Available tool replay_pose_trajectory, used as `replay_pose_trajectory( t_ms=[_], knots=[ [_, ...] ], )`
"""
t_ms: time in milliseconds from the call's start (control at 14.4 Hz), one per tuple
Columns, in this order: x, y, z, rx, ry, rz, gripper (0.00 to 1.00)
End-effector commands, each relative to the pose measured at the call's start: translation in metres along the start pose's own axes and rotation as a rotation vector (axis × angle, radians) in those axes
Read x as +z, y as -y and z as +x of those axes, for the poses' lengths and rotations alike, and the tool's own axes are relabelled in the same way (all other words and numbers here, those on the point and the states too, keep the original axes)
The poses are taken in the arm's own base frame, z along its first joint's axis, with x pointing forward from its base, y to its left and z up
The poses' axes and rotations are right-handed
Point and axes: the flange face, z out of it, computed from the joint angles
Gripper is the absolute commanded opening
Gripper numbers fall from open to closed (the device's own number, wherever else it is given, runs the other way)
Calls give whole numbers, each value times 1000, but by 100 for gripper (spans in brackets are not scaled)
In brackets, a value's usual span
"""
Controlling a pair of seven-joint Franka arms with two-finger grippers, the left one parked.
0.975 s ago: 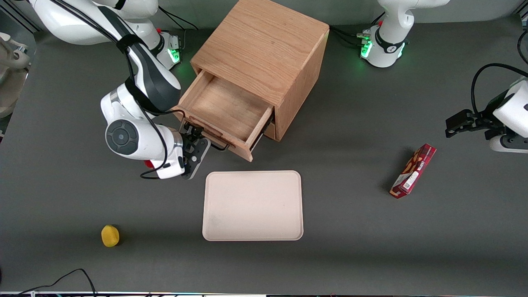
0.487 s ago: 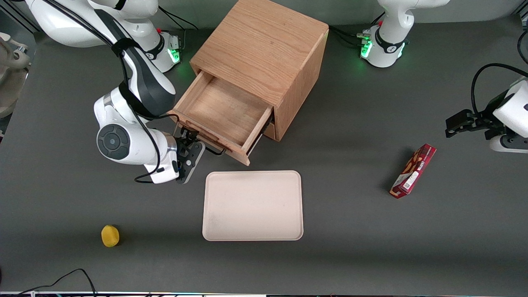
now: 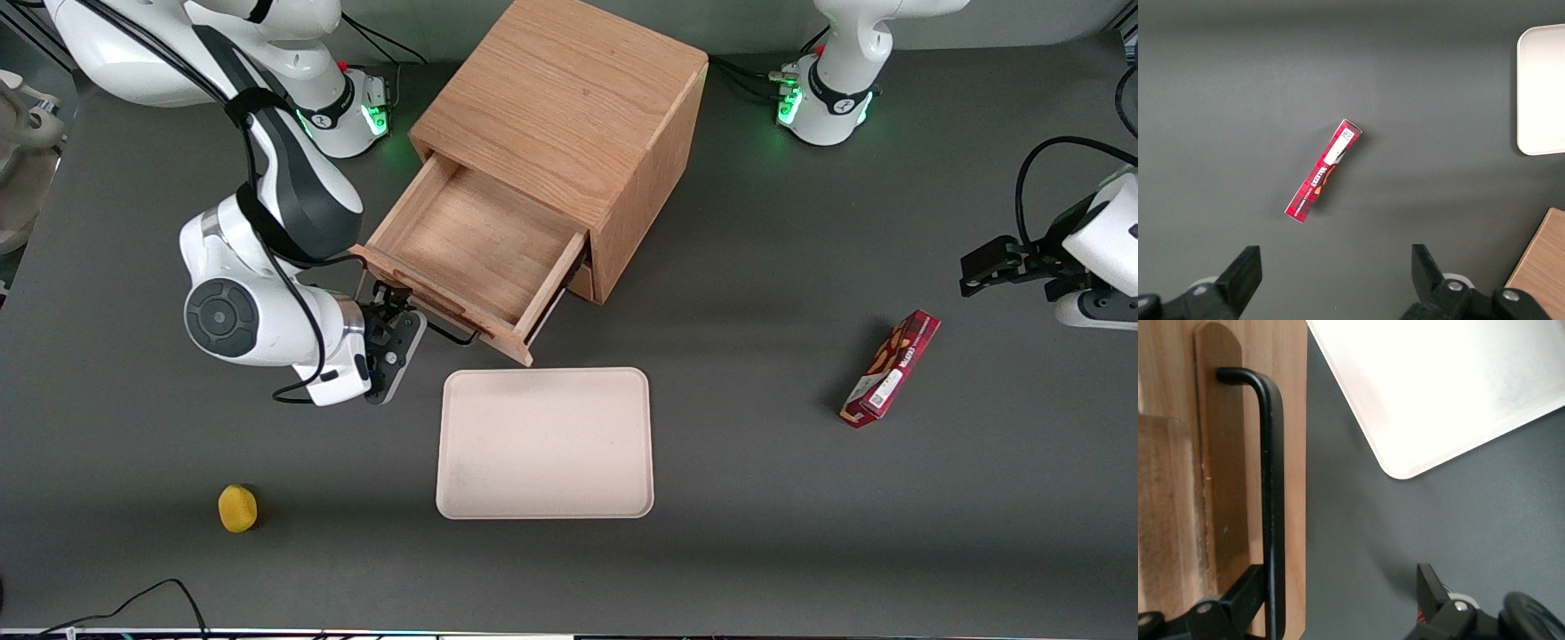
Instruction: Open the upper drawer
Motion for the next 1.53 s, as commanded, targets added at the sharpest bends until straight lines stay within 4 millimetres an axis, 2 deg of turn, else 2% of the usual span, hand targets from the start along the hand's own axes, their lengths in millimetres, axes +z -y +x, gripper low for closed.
replay_pose_trajectory(
  t_ms=[0, 70, 278, 487, 627, 835, 975, 1114, 1184, 1253, 1462],
  knots=[
    [-7, -5, 5, -21, 9, -12, 100],
    [-12, -1, 6, -20, 16, -7, 100],
    [-60, 24, 7, -36, -8, -29, 100],
    [-122, 73, 7, 22, -62, -108, 100],
    [-172, 119, -2, 98, -119, -193, 100],
    [-226, 179, -24, 365, -197, -256, 100],
    [-257, 210, -52, 587, -234, -286, 100],
    [-277, 219, -83, 779, -247, -309, 100],
    [-289, 210, -106, 840, -259, -320, 100],
    [-296, 196, -128, 898, -252, -312, 100],
    [-293, 148, -194, 1066, -126, -267, 100]
  ],
)
